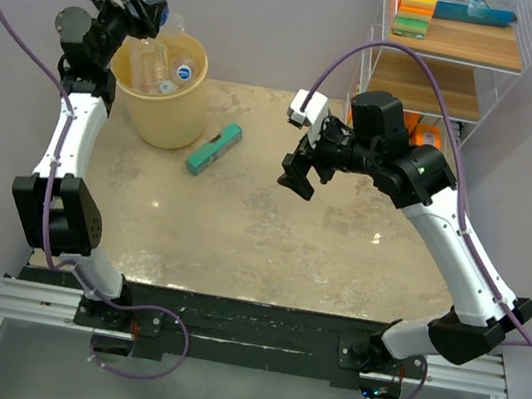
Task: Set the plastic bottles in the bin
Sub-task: Place the plastic bottle in the trash bin.
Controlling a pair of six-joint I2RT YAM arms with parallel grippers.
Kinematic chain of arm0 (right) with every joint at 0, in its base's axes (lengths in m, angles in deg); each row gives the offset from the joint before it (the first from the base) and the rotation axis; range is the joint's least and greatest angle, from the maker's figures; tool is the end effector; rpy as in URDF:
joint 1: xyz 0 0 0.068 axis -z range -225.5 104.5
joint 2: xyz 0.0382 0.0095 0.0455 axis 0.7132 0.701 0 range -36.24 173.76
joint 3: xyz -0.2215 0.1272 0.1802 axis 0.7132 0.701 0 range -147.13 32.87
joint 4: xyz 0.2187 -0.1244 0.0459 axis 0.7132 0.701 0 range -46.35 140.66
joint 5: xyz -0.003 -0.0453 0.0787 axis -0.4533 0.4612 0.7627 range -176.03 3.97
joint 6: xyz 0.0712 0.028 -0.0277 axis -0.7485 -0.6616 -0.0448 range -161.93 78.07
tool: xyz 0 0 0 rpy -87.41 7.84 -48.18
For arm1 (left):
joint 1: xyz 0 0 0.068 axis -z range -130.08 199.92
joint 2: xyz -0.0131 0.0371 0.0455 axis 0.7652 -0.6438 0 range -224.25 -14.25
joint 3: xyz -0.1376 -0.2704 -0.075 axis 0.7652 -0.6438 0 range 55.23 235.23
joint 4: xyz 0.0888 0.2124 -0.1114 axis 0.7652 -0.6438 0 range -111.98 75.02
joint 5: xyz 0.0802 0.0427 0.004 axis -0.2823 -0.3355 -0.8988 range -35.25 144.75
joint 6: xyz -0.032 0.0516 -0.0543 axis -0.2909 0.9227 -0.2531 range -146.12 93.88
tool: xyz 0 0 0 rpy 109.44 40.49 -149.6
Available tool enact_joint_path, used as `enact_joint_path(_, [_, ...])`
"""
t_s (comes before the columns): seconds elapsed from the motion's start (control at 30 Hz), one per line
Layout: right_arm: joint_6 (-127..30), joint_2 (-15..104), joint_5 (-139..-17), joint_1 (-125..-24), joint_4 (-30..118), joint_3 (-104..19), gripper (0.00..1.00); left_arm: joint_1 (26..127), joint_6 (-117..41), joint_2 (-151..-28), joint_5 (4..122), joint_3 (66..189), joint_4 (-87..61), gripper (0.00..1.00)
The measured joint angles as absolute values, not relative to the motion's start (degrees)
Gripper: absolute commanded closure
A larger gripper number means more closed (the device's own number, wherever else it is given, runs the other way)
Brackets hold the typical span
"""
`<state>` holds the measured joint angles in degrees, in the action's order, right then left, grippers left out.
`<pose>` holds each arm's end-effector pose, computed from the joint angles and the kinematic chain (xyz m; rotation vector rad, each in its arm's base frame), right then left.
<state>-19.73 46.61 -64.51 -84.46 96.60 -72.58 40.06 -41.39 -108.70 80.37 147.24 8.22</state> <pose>0.2170 0.2087 0.4928 -1.2642 1.6899 0.5697 0.4128 0.0408 0.5160 0.1238 1.2471 -0.3517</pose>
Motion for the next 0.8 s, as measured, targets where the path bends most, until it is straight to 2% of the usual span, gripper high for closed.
enact_joint_path(0.3, [-19.4, 46.6, -64.6, -83.2, 96.5, -71.5, 0.01, 40.1, -39.0, -114.0, 77.8, 143.3, 11.0, 1.00])
enact_joint_path(0.67, [-19.3, 46.1, -64.5, -82.1, 96.3, -69.3, 0.01, 40.2, -37.5, -114.4, 77.8, 137.3, 14.4, 1.00])
enact_joint_path(0.8, [-19.3, 45.9, -64.5, -81.7, 96.2, -68.5, 0.01, 40.2, -36.4, -114.4, 77.7, 135.8, 15.8, 0.85])
